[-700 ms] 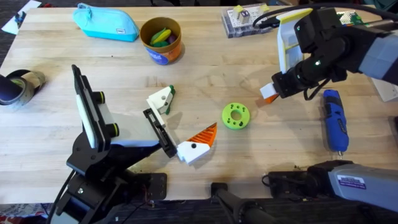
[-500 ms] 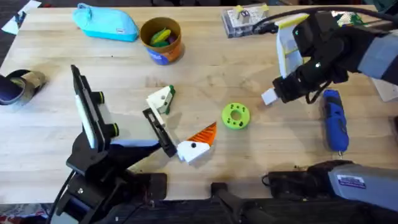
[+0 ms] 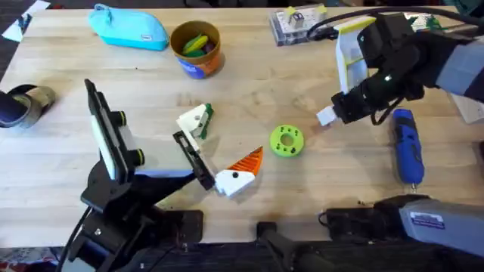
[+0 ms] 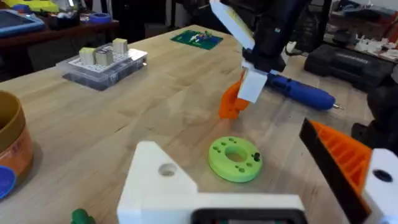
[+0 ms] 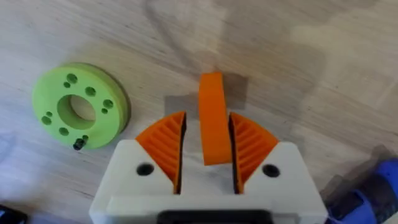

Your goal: Pick up the gripper from the table and insert it into the empty holder that is missing its gripper. Then pick up a screw, insert it into the mounting hole, and use the screwdriver to tighten it. Finally, clean up the table by picking up the vegetable and placing it into the bucket.

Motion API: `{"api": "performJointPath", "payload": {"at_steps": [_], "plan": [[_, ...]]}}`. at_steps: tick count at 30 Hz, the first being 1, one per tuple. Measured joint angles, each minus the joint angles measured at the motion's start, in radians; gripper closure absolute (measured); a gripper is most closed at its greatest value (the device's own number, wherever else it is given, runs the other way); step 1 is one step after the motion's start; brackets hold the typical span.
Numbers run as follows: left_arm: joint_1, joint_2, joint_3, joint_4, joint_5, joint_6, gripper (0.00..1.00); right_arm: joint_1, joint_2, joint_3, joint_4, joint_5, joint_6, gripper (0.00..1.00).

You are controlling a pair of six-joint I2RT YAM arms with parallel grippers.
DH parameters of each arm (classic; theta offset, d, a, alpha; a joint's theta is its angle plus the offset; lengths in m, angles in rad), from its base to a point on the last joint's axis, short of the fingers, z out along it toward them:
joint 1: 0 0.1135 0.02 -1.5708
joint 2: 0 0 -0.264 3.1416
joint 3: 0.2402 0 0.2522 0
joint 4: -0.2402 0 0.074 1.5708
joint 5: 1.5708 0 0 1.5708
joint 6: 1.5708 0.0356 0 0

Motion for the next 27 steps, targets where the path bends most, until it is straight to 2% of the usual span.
{"api": "performJointPath", "payload": {"at_steps": [16, 17, 19, 20, 27], "plan": [[0.000, 0.000, 0.000, 0.000, 0.000, 0.000, 0.007, 0.000, 0.000, 0.000, 0.044, 0.069, -0.004, 0.594], [0.000, 0.000, 0.000, 0.000, 0.000, 0.000, 0.007, 0.000, 0.000, 0.000, 0.046, 0.069, -0.008, 0.676], [0.000, 0.000, 0.000, 0.000, 0.000, 0.000, 0.007, 0.000, 0.000, 0.000, 0.048, 0.072, -0.013, 0.909], [0.000, 0.000, 0.000, 0.000, 0.000, 0.000, 0.007, 0.000, 0.000, 0.000, 0.050, 0.072, -0.016, 0.966], [0.000, 0.000, 0.000, 0.000, 0.000, 0.000, 0.007, 0.000, 0.000, 0.001, 0.042, 0.071, -0.034, 0.987]]}}
